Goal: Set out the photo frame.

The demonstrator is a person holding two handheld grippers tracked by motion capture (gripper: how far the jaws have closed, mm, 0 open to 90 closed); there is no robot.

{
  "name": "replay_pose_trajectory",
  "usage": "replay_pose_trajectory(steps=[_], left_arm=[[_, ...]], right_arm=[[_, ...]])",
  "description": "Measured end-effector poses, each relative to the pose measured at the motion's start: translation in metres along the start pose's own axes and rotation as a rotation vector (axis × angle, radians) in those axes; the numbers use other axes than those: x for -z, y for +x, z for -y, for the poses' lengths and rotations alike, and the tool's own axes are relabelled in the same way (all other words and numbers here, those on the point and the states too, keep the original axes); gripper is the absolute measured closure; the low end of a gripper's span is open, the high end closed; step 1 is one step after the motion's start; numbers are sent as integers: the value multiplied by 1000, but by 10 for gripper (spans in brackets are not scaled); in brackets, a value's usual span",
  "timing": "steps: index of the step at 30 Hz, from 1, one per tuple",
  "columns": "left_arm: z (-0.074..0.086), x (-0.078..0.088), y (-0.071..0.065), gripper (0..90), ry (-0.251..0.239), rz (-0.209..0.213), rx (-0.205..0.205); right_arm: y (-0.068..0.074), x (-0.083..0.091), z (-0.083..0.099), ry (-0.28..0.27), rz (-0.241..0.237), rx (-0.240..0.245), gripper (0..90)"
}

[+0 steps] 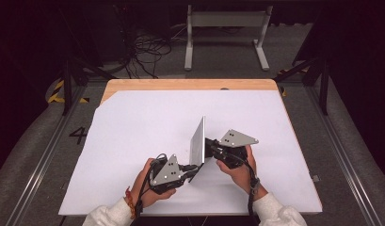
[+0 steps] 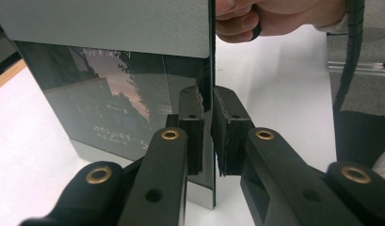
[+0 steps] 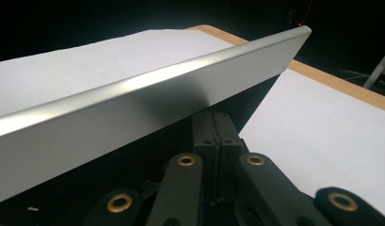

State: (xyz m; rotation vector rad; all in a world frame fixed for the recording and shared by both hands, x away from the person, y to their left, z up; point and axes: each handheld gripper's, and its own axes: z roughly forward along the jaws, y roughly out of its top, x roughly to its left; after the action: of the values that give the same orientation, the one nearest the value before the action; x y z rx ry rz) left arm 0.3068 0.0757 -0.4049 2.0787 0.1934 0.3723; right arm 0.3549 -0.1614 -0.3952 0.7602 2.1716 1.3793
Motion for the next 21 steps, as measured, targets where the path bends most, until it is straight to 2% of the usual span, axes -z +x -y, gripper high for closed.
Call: replay_pose_trajectory(steps=[13, 21], left_arm=[[1, -2, 0, 824, 1, 0, 1], [2, 0, 0, 847, 13, 8, -3]], right_arm=[[1, 1, -1, 5, 10, 20, 884], [1, 9, 0, 26, -7, 47, 861]])
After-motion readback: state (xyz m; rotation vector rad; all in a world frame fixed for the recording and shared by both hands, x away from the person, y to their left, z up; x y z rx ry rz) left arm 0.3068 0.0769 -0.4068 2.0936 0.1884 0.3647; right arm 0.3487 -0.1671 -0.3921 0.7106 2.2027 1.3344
